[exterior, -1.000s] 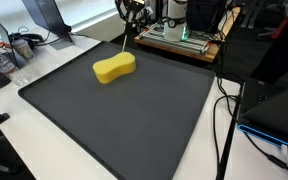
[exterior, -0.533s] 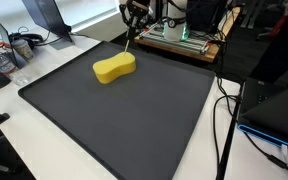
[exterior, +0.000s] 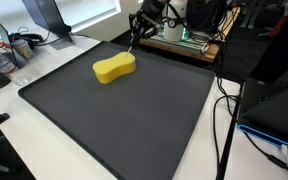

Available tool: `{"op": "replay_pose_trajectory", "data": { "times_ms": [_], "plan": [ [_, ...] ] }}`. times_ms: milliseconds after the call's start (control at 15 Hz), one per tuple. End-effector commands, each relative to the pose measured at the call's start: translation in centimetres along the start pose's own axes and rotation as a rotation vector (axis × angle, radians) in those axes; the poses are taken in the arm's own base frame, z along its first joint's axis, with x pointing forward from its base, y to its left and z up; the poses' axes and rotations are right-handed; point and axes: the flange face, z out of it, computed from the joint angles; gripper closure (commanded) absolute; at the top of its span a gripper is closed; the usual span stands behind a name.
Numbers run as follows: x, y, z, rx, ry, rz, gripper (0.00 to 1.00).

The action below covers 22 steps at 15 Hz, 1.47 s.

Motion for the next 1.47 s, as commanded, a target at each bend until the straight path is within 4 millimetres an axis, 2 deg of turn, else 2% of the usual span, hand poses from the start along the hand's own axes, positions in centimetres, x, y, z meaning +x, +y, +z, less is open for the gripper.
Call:
{"op": "replay_pose_trajectory", "data": {
  "times_ms": [0, 333, 600, 667, 733, 1133, 1200, 1400],
  "plan": [
    [2.5, -2.1, -0.5, -0.088, -0.112, -0.009, 0.97],
    [6.6, -6.5, -1.6, -0.183, -0.191, -0.116, 0.97],
    [9.6, -7.4, 0.4, -0.21, -0.314, -0.153, 0.97],
    [7.9, -8.1, -0.7, -0.225, -0.267, -0.154, 0.97],
    [8.3, -8.1, -0.3, -0.229, -0.277, -0.154, 0.87],
    [8.2, -8.1, -0.5, -0.224, -0.273, -0.155, 0.87],
    [8.8, -8.1, -0.3, -0.249, -0.274, -0.147, 0.97],
    [10.7, -7.8, 2.2, -0.295, -0.351, -0.133, 0.97]
  ]
}}
